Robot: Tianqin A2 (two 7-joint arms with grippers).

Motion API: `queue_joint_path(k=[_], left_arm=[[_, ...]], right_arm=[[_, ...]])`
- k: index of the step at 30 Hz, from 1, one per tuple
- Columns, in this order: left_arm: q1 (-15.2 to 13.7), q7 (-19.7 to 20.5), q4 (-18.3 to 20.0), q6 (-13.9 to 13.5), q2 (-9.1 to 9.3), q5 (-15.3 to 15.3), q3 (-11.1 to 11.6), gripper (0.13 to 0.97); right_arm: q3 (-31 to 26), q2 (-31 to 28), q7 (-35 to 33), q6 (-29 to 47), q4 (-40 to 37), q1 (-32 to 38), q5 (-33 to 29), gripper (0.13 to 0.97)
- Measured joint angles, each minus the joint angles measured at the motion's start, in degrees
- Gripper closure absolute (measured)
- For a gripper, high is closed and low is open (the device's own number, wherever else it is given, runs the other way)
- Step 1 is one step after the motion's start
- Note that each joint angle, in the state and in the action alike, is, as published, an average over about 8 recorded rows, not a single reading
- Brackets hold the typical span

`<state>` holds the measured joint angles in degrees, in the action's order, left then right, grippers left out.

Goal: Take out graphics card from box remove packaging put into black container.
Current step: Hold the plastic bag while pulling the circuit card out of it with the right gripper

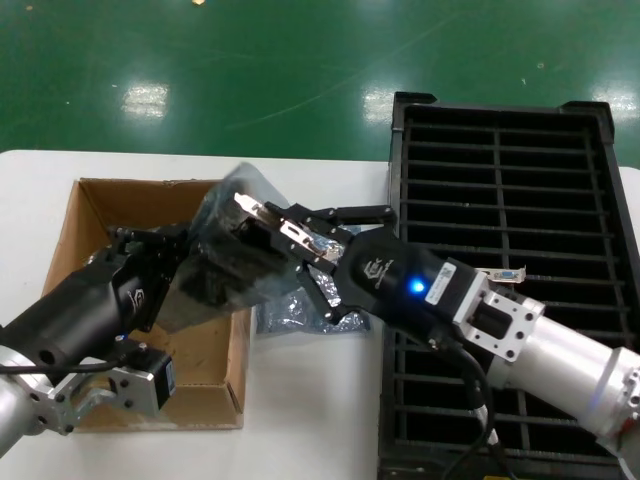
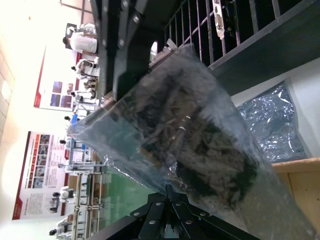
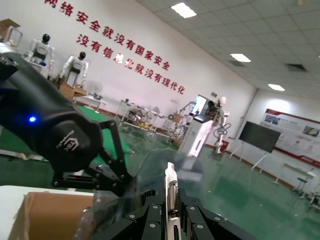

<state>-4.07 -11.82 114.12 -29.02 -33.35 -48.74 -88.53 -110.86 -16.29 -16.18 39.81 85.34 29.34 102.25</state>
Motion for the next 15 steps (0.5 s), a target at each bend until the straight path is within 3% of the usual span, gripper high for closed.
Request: queue_joint_path(k=[15], left_arm=[[0.0,0.0,0.0,0.0,0.0,0.0,0.0,0.958]], right_arm=[[7.24,-2.37,-5.08,-1.03,7.96,-4.05,4.51,0.917]])
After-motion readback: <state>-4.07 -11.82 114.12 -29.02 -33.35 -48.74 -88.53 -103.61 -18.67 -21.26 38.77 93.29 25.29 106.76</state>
